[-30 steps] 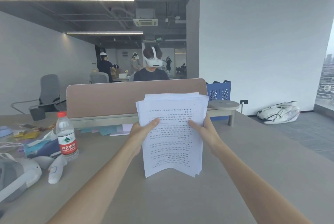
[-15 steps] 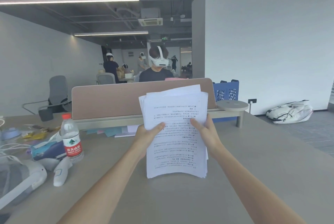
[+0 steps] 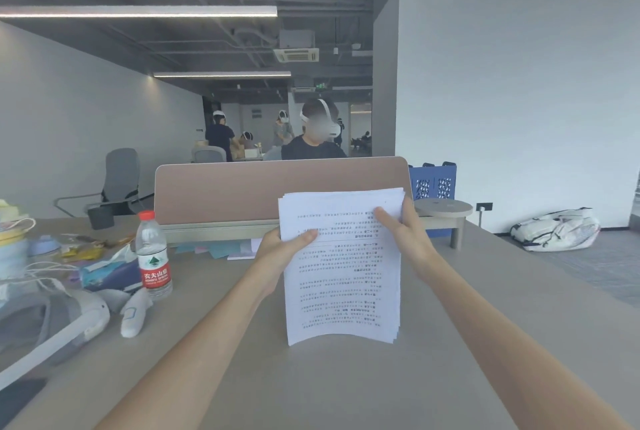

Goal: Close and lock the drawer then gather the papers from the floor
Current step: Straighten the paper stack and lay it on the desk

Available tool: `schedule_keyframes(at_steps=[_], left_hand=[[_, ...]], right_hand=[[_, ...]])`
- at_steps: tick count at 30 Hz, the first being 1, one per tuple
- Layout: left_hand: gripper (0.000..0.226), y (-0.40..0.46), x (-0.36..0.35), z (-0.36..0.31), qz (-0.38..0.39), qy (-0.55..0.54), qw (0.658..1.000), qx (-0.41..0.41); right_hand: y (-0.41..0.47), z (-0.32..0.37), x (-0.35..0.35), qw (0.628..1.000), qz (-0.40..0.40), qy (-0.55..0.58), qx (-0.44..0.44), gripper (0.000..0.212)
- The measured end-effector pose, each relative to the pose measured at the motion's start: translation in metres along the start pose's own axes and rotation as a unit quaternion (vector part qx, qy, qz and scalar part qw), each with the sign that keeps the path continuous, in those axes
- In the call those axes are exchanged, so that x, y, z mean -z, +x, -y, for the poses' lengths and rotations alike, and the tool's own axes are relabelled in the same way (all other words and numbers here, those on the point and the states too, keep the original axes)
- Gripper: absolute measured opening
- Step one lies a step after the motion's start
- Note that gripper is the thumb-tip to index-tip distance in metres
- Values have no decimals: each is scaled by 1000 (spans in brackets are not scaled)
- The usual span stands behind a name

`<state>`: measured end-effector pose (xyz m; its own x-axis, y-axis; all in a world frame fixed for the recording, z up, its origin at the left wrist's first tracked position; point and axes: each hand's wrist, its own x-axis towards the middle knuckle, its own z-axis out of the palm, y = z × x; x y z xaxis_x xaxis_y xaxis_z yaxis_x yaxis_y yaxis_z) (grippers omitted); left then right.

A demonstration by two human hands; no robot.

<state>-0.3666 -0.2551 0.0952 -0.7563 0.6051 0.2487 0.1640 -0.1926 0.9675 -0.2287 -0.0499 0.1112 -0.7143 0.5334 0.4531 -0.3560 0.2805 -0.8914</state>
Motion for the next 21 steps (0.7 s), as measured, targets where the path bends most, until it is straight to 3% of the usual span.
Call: schedule_keyframes(at_steps=[11,17,21], left_hand=[[29,21,5,47,34,17,998,43],[39,51,1,62,-10,23,998,50],[20,61,-9,58,-33,22,999,30]], right_hand=[[-12,-63,-10,997,-27,22,-73,35],[4,-85,-14,995,-72,-8,-66,20],[10,-86,-11,995,-84,9,-55,27]])
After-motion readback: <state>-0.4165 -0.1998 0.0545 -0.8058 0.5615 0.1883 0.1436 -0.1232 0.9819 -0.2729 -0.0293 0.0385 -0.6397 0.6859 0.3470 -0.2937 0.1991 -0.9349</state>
